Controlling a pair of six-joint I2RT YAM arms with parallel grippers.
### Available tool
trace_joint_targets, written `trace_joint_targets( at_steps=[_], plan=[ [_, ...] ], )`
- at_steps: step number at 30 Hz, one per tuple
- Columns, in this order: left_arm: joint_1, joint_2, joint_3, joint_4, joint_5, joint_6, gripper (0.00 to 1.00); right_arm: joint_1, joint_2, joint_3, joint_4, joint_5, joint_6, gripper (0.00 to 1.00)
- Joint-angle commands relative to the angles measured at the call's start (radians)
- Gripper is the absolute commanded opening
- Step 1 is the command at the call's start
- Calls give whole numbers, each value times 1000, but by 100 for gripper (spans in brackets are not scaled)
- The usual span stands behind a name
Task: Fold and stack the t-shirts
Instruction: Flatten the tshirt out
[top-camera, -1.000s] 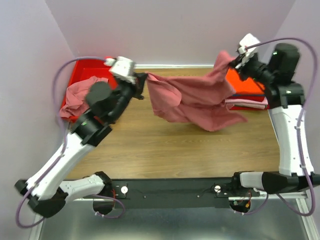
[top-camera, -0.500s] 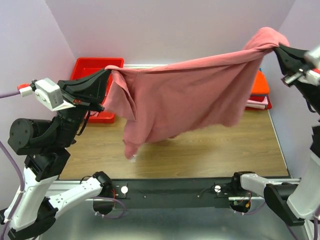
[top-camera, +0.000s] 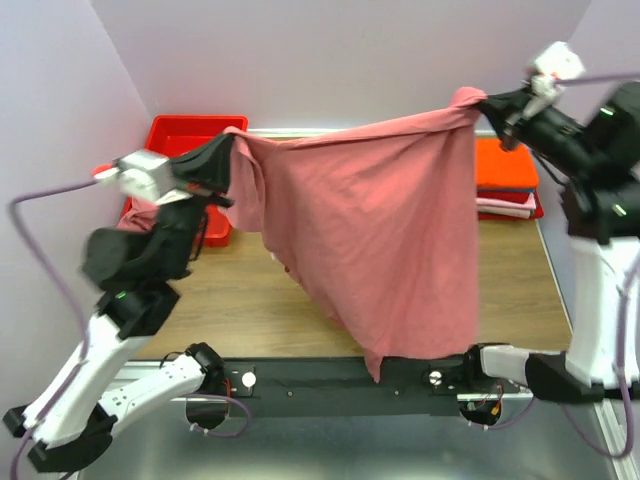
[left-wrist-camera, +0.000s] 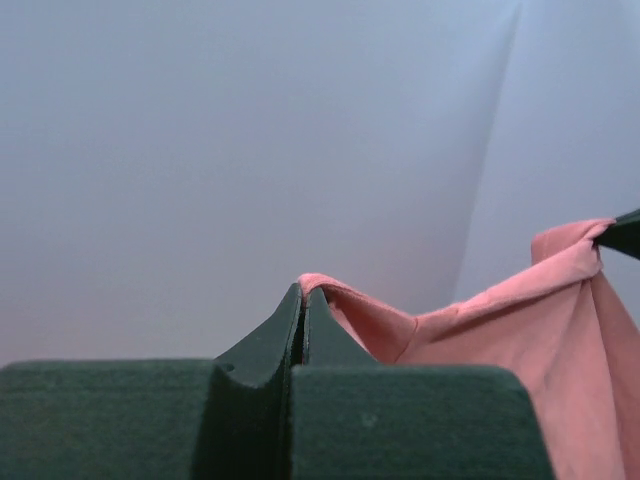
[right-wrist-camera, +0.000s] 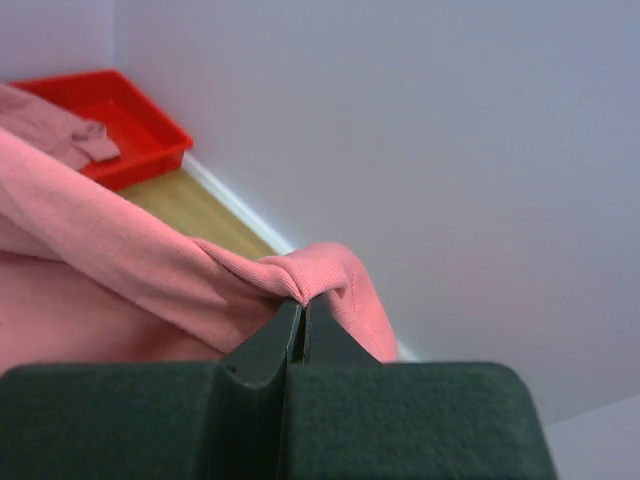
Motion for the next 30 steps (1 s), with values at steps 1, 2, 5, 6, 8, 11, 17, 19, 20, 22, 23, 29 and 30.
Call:
trace_joint_targets(
  at_steps=[1,2,5,6,8,11,17,19,20,22,23,29,30],
  plan=[
    [46,119,-120,150,-205,16,0,-9,102,-174,150,104,55,1],
    [86,153,-134,164,-140,-4,0,-9,150,-203,182,146,70,0],
    [357,340,-197,243,108,-172,0,-9,309,-242,273,191,103,0],
    [405,401,-204,275,147,-200,0,-9,354,-243,293,197,112,0],
    [503,657,-84,253,310,-228,5,-8,465,-220,355,211,159,7],
    [536,1044,347,-119,381,-229,74,-1,681,-107,331,231,225,64],
    [536,978,425,-191,249,-154,83,-1,587,-250,333,285,195,84],
    [537,867,380,-175,259,-122,83,-5,510,-401,323,207,149,88],
    [536,826,312,-169,271,-114,83,-5,431,-454,288,169,77,90],
    [536,697,222,-148,359,-105,88,-5,358,-602,188,89,29,90],
    [536,654,123,-142,426,-111,90,-5,302,-657,155,76,-15,90],
    [539,361,-223,-109,629,-162,95,-5,180,-991,49,179,-106,87],
    [539,335,-243,-125,647,-165,95,-5,183,-1018,50,194,-107,84]
  ],
)
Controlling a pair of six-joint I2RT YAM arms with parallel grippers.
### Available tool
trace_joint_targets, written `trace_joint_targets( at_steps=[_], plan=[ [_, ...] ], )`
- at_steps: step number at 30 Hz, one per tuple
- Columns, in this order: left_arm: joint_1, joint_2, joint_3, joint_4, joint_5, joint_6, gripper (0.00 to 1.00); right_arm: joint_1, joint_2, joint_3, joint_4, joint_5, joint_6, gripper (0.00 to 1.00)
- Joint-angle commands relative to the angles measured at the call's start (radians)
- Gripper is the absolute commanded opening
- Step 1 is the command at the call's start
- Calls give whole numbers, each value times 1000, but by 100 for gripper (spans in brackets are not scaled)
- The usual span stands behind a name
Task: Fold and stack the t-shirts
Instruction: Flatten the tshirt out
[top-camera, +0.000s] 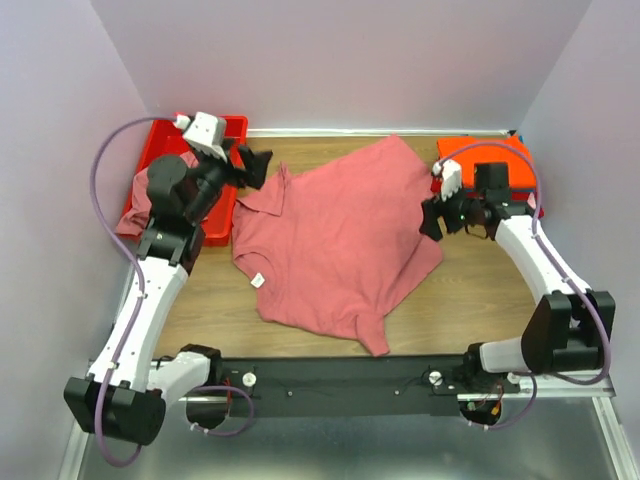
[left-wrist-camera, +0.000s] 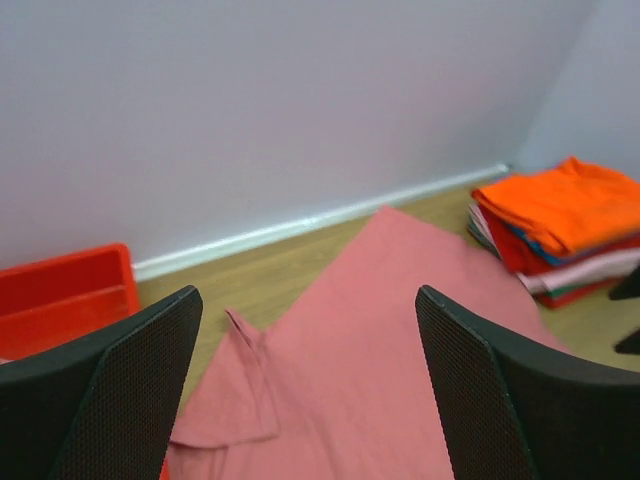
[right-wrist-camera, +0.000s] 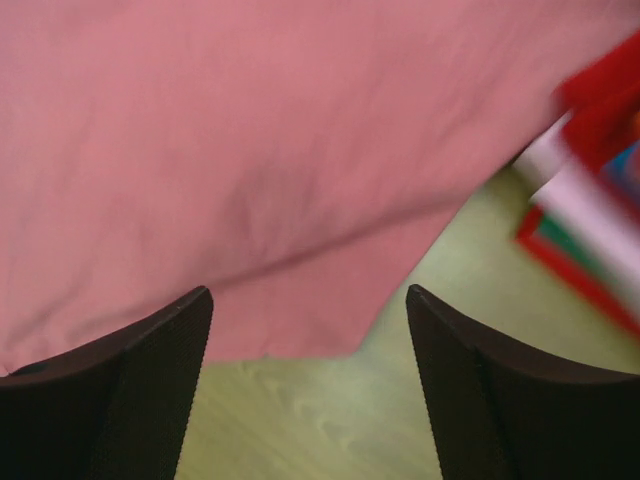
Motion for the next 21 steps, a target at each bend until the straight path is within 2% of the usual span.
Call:
trace_joint_targets(
  at_steps=[1,3,4,7,13,15,17,18,21],
  plan=[
    [0,-72,-161,-68,177,-33,95,-4,27,-161,-104,81,-77,82],
    [0,-122,-214,-82,202,-47,94,-4,51,-190,-104,120,-78,76],
    [0,-168,-246,-89,206,-61,93,-4,85,-193,-101,159,-72,70],
    [0,-229,-289,-108,222,-82,92,-4,166,-193,-92,201,-54,63],
    [-1,-329,-393,-115,251,-122,90,-4,257,-180,-33,241,-5,61],
    [-1,-337,-405,-109,258,-127,89,-4,277,-173,-33,231,1,54],
    [-1,-340,-413,-109,265,-127,89,-2,289,-170,-35,220,4,45],
    [-1,-340,-413,-111,268,-128,88,-2,289,-169,-35,209,4,33],
    [-1,-340,-415,-109,275,-131,87,-4,260,-176,-44,168,-2,12]
  ],
)
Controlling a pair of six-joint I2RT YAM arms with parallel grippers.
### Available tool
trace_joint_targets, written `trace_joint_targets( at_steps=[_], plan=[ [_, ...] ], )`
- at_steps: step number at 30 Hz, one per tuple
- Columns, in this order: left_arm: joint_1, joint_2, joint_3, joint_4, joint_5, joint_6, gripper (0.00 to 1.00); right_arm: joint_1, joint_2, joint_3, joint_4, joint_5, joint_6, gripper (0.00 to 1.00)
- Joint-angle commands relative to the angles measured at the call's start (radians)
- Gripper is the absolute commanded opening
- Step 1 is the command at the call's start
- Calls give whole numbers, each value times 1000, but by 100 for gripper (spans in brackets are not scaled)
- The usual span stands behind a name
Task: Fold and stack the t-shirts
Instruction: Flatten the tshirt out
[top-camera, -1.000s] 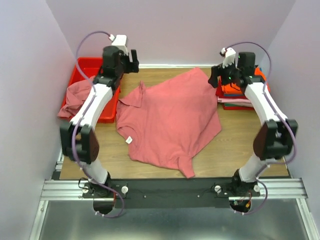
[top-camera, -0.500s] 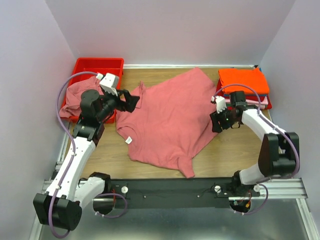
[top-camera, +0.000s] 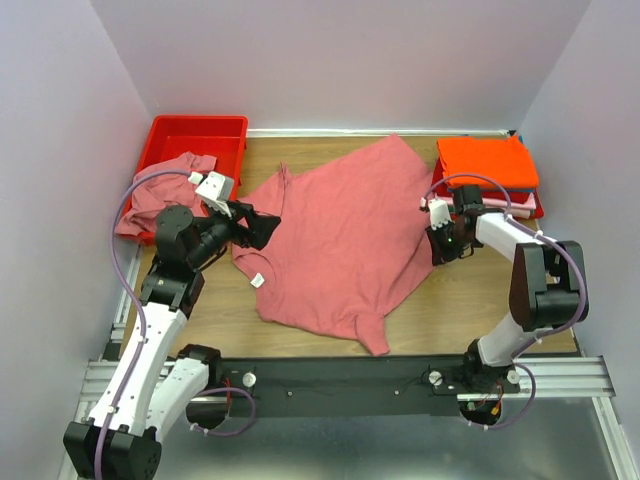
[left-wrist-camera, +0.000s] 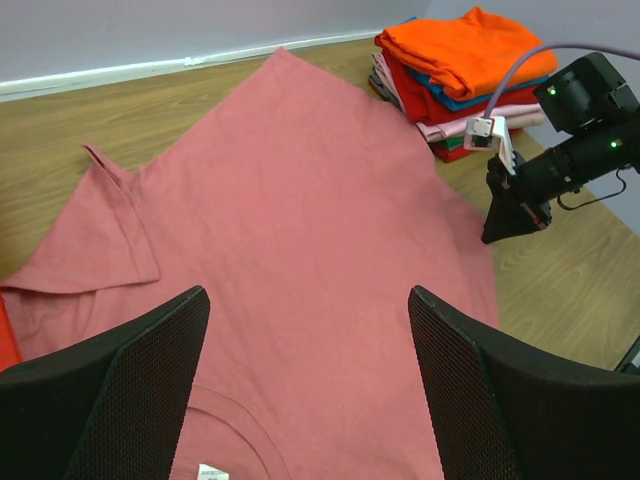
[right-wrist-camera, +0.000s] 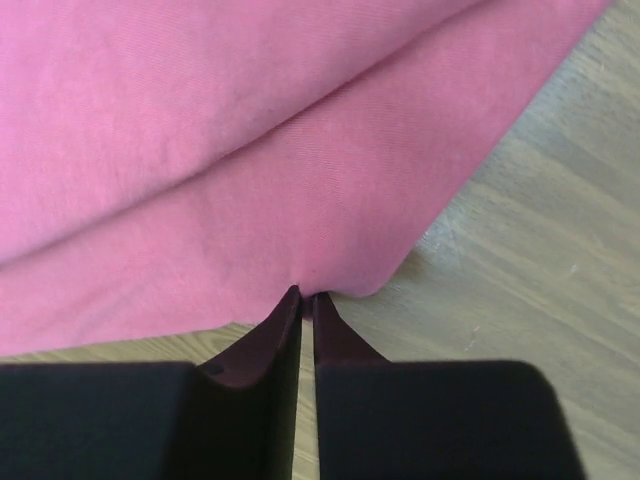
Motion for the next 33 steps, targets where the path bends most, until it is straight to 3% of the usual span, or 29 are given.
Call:
trace_joint_targets(
  at_steps=[1,4,7,11,13,15,19,22,28,29,33],
  plan=[
    [0,-7,-5,4,50,-17,87,-2,-17,4,-2,-43,-1,10],
    [-1,-10,-5,4,69,-26,85,-2,-76,10,-56,-96,-28,2],
    [-1,-15,-10,4,84,-50,84,-2,-161,20,-145,-177,-89,0],
    [-12,-24,-37,9,108,-113,84,-2,-298,2,-390,-213,-282,0],
    [-38,-21,-59,9,113,-145,84,-2,-371,-19,-546,-202,-524,0],
    [-69,-19,-68,6,98,-161,83,-2,-416,-27,-652,-173,-631,0],
    [-197,-7,-81,-6,32,-190,82,-2,-539,-64,-708,4,-660,0],
    [-307,11,-84,6,-32,-224,82,-2,-617,-53,-792,-7,-686,0],
    [-420,83,-87,38,-99,-241,81,-2,-703,-32,-829,-17,-634,4],
    [-429,89,-90,43,-103,-241,81,-2,-702,-29,-828,-26,-633,6],
    [-452,106,-104,43,-144,-241,80,-2,-641,-9,-649,9,-388,53]
  ],
)
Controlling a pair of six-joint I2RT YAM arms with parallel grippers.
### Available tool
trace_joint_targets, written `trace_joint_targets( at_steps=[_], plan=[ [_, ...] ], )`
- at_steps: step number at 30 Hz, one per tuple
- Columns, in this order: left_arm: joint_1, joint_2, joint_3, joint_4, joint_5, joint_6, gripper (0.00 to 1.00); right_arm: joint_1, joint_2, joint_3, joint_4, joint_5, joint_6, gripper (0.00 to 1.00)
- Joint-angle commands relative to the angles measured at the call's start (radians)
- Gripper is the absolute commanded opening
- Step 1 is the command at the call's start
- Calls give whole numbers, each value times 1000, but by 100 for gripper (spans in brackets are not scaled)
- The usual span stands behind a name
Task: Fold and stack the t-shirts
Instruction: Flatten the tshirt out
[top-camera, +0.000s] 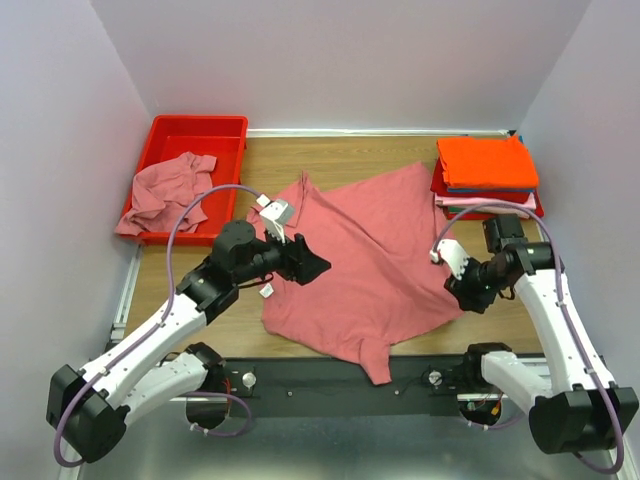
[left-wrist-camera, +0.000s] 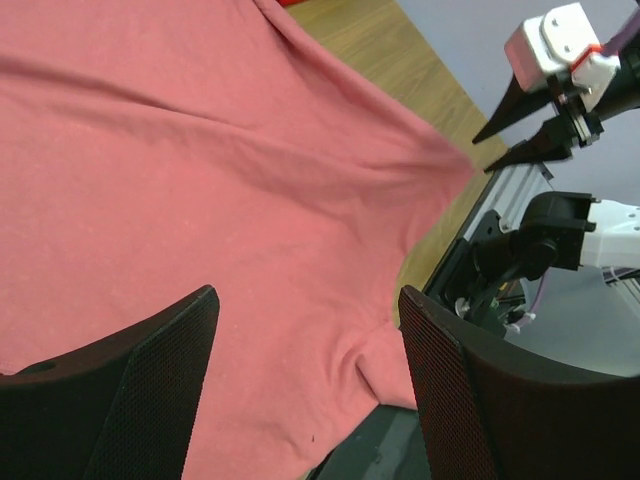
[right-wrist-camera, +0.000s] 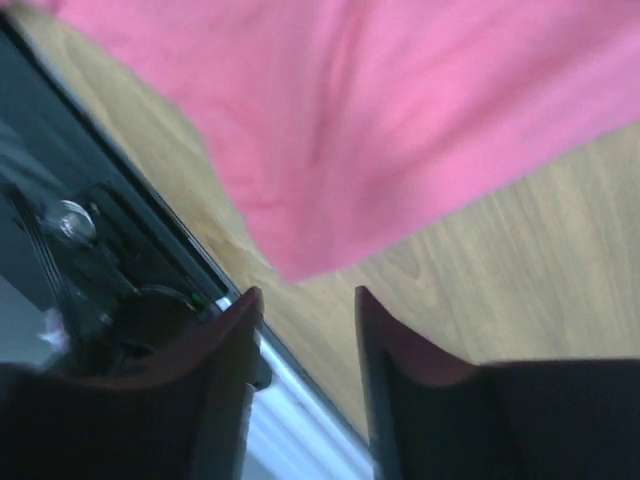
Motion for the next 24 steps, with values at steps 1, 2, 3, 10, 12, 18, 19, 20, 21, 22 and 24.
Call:
trace_joint_targets(
  at_steps=[1,2,3,10,12,18,19,20,21,22,24],
  plan=[
    [-22,2,-23,27,-80,-17,80,-4,56,36,135,54,246,69],
    [-23,-1,-35,26,-97,-25,80,-4,90,42,232,65,345,72],
    [-28,-2,-44,21,-103,-27,80,-4,111,48,265,54,375,72],
    [-60,-33,-169,44,-123,-108,79,-45,347,88,540,92,599,72],
    [-83,-29,-212,58,-115,-137,78,-74,418,87,577,140,619,72],
    [-135,-27,-235,84,-158,-163,77,-246,602,90,666,117,615,70],
    [-135,-30,-233,83,-163,-160,78,-258,622,91,671,109,611,70],
    [-137,-36,-232,84,-164,-156,78,-266,654,91,671,94,604,70],
    [-137,-41,-226,83,-172,-152,77,-271,670,91,671,89,598,69],
    [-137,-44,-221,83,-175,-149,78,-272,682,88,671,77,595,66],
    [-137,-55,-209,80,-186,-140,77,-272,700,77,669,13,592,66]
  ],
)
